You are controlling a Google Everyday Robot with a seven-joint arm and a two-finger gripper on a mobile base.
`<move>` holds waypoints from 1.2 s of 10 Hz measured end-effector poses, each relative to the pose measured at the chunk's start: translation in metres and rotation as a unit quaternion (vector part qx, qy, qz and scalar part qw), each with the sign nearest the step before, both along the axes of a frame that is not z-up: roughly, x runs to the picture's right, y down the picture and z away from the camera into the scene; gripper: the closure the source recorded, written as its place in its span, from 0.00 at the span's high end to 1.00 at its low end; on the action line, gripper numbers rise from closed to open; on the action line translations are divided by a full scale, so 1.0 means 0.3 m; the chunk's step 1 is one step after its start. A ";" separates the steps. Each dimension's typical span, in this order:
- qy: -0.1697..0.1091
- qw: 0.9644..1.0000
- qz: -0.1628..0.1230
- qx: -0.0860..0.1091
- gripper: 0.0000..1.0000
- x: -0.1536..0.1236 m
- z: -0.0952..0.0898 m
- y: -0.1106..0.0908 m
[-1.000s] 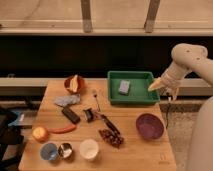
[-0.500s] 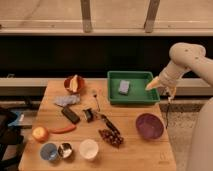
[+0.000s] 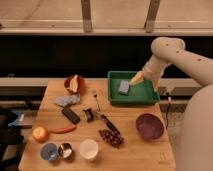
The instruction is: Place banana in paper cup
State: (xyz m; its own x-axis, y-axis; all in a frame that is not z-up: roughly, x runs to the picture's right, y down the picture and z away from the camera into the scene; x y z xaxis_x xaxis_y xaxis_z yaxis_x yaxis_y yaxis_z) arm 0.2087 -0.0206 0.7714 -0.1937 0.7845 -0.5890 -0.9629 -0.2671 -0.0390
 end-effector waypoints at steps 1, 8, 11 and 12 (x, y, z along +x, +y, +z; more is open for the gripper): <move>-0.014 1.000 -0.015 0.009 0.80 -0.066 0.007 -0.025; -0.136 0.979 -0.135 0.069 0.80 -0.660 0.023 -0.108; -0.164 0.972 -0.147 0.076 0.80 -0.765 0.011 -0.104; -0.164 0.973 -0.147 0.076 0.80 -0.761 0.011 -0.105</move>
